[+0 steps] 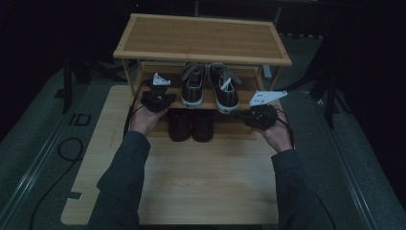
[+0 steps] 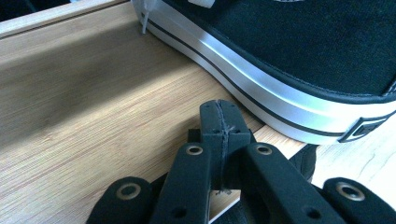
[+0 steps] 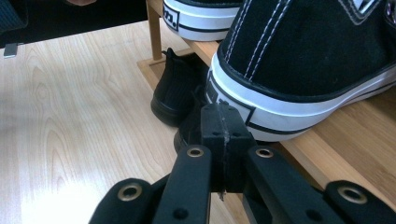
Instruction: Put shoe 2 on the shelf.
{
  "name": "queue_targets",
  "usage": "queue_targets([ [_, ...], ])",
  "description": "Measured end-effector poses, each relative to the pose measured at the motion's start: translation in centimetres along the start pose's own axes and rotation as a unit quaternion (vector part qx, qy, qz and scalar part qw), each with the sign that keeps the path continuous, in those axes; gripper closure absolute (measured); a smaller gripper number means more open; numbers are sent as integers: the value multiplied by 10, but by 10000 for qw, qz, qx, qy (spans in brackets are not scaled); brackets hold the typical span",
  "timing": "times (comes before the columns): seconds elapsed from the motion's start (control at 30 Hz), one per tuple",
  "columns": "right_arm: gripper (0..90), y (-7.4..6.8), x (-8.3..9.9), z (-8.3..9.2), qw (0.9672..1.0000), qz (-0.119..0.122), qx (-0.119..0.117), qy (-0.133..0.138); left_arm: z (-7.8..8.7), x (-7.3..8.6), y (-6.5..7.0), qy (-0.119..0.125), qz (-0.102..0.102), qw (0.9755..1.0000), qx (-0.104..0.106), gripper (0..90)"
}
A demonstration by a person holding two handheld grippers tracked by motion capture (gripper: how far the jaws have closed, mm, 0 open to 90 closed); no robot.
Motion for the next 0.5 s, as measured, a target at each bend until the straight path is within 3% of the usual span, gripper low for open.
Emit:
queue_targets([
  [0.1,900,3,-1,-5,9998,13,189,-56,0,0,0,11,0,10000,-14,900],
  [0.17,900,5,1,-8,9999,-95,102,-44,0,0,0,28,17,10000,-4,900],
  [0.5,900,-1,-1,-18,10000,-56,15,-55,0,0,1,28,21,10000,-24,900],
])
Point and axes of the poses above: each handheld gripper's, and its own axes: z roughly backward along the jaws, x roughly out of its underside, y roughly to its right, the point moved 3 cm from there along -z, roughly forward along the jaws, and after that the axes turned 7 degrees about y, right-handed, at the moved point
